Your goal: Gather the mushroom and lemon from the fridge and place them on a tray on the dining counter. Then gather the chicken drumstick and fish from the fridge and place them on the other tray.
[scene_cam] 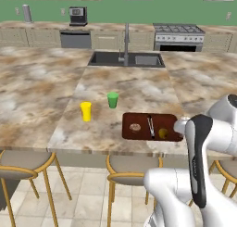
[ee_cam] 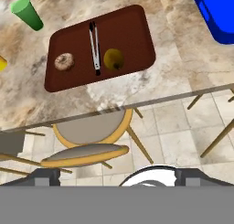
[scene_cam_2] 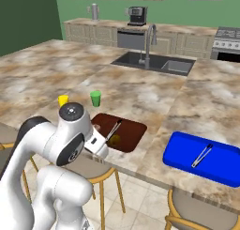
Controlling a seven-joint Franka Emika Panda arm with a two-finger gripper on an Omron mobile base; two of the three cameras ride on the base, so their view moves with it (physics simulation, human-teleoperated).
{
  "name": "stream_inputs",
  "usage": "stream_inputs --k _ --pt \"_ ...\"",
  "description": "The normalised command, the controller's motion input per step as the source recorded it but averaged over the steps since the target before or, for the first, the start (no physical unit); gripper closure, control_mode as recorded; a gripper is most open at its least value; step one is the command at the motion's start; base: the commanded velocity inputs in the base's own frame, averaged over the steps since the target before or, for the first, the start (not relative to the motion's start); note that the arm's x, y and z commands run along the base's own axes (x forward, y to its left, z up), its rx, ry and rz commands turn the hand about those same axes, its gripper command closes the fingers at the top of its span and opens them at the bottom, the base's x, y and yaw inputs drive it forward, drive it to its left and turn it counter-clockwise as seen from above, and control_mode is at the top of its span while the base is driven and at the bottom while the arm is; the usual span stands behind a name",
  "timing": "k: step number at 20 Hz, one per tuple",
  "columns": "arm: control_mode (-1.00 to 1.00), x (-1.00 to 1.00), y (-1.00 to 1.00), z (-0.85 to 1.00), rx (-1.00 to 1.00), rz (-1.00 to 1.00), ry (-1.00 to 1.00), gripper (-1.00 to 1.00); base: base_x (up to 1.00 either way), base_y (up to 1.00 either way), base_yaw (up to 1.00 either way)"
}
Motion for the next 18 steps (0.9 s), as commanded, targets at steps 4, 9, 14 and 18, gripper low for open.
stream_inputs --k 4,9,14,18 --pt "-1.00 -0.52 0.22 -0.01 -0.06 0.00 0.01 -1.00 0.00 0.00 0.00" --pt "-1.00 -0.01 0.10 0.00 -0.01 0.01 0.01 -1.00 0.00 0.00 0.00" --pt "1.00 -0.13 0.00 0.00 0.00 -0.01 -0.07 -1.00 -0.14 0.00 -0.03" --pt "1.00 0.00 0.00 0.00 0.00 0.00 0.00 -1.00 -0.85 -0.10 -0.39"
